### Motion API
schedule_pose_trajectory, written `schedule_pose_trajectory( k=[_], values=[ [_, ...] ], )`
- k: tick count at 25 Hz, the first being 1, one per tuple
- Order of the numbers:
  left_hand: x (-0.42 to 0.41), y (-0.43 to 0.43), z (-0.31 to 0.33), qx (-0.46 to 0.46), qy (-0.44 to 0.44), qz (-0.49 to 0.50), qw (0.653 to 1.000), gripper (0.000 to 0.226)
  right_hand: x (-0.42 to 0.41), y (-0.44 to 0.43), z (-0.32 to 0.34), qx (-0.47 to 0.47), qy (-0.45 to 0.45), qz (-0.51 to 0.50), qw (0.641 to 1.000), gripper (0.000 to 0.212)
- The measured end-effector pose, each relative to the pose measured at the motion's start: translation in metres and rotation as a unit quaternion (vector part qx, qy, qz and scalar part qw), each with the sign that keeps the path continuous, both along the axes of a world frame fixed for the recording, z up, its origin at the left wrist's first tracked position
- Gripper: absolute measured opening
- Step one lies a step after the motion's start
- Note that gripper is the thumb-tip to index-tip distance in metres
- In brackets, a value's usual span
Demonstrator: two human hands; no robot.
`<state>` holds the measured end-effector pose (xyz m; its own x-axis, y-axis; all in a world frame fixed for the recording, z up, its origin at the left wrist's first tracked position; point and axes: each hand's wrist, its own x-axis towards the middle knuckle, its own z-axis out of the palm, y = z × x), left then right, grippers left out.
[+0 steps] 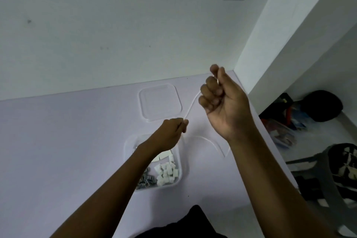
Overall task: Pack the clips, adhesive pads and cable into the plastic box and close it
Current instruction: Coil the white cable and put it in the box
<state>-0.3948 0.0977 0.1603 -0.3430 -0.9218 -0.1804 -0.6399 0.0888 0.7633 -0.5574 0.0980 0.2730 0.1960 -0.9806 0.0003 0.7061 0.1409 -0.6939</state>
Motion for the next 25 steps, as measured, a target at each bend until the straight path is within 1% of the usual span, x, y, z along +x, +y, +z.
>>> schedule_pose_trajectory(
  k=[2,3,4,6,7,9,10,11,12,13,14,15,16,17,18,19,20,21,22,23,24,25],
  values=[
    [0.001,0.011,0.033,0.005,-0.013,-0.056,0.998,0.046,0.008,-0.019,-0.013,-0.015,0.044,-0.083,0.995,0.016],
    [0.004,0.016,0.052,-0.001,-0.010,-0.082,0.997,0.044,0.011,-0.027,-0.021,-0.010,0.063,-0.097,0.993,0.013],
    [0.010,0.021,0.072,-0.006,0.002,-0.097,0.995,0.038,0.012,-0.032,-0.029,0.004,0.086,-0.091,0.992,0.011],
    [0.026,0.026,0.109,-0.002,0.052,-0.098,0.994,0.017,0.013,-0.032,-0.043,0.041,0.172,-0.035,0.984,0.012],
    [0.035,0.027,0.126,-0.006,0.080,-0.090,0.993,0.011,0.016,-0.027,-0.048,0.049,0.226,0.007,0.973,0.013],
    [0.052,0.024,0.146,-0.042,0.128,-0.061,0.989,0.010,0.023,-0.012,-0.050,0.039,0.326,0.097,0.940,0.025],
    [0.059,0.020,0.148,-0.068,0.152,-0.033,0.986,0.011,0.028,-0.004,-0.047,0.032,0.347,0.142,0.926,0.034],
    [0.063,0.015,0.145,-0.097,0.169,0.007,0.981,0.012,0.032,0.005,-0.043,0.030,0.341,0.181,0.922,0.042],
    [0.065,0.008,0.138,-0.119,0.181,0.052,0.975,0.015,0.036,0.012,-0.038,0.032,0.312,0.213,0.925,0.048],
    [0.065,0.002,0.127,-0.129,0.188,0.091,0.969,0.019,0.040,0.017,-0.032,0.038,0.259,0.233,0.936,0.051],
    [0.065,-0.003,0.117,-0.128,0.188,0.115,0.967,0.023,0.044,0.021,-0.023,0.047,0.183,0.240,0.952,0.052],
    [0.064,-0.005,0.105,-0.114,0.183,0.120,0.969,0.028,0.047,0.023,-0.014,0.056,0.091,0.232,0.967,0.049],
    [0.061,-0.004,0.095,-0.090,0.172,0.105,0.975,0.033,0.049,0.021,-0.005,0.059,-0.001,0.208,0.976,0.045],
    [0.057,0.001,0.086,-0.059,0.153,0.077,0.983,0.037,0.050,0.017,0.002,0.051,-0.075,0.165,0.982,0.040],
    [0.054,0.007,0.081,-0.026,0.127,0.041,0.991,0.040,0.049,0.010,0.007,0.032,-0.114,0.111,0.987,0.035],
    [0.051,0.015,0.080,0.007,0.102,0.006,0.995,0.043,0.047,0.002,0.007,0.006,-0.105,0.052,0.993,0.032],
    [0.050,0.022,0.082,0.039,0.082,-0.025,0.996,0.045,0.044,-0.008,0.001,-0.022,-0.039,-0.011,0.999,0.030],
    [0.051,0.027,0.086,0.057,0.066,-0.050,0.995,0.045,0.041,-0.016,-0.007,-0.054,0.094,-0.070,0.992,0.030],
    [0.056,0.030,0.093,0.056,0.057,-0.066,0.995,0.042,0.040,-0.021,-0.016,-0.081,0.269,-0.108,0.954,0.032],
    [0.062,0.030,0.100,0.036,0.059,-0.069,0.995,0.037,0.040,-0.023,-0.026,-0.091,0.433,-0.103,0.891,0.035],
    [0.068,0.028,0.107,0.007,0.075,-0.055,0.996,0.032,0.041,-0.022,-0.036,-0.086,0.541,-0.045,0.835,0.041],
    [0.076,0.024,0.111,-0.026,0.097,-0.026,0.995,0.028,0.041,-0.016,-0.043,-0.071,0.582,0.044,0.809,0.048]
  ],
)
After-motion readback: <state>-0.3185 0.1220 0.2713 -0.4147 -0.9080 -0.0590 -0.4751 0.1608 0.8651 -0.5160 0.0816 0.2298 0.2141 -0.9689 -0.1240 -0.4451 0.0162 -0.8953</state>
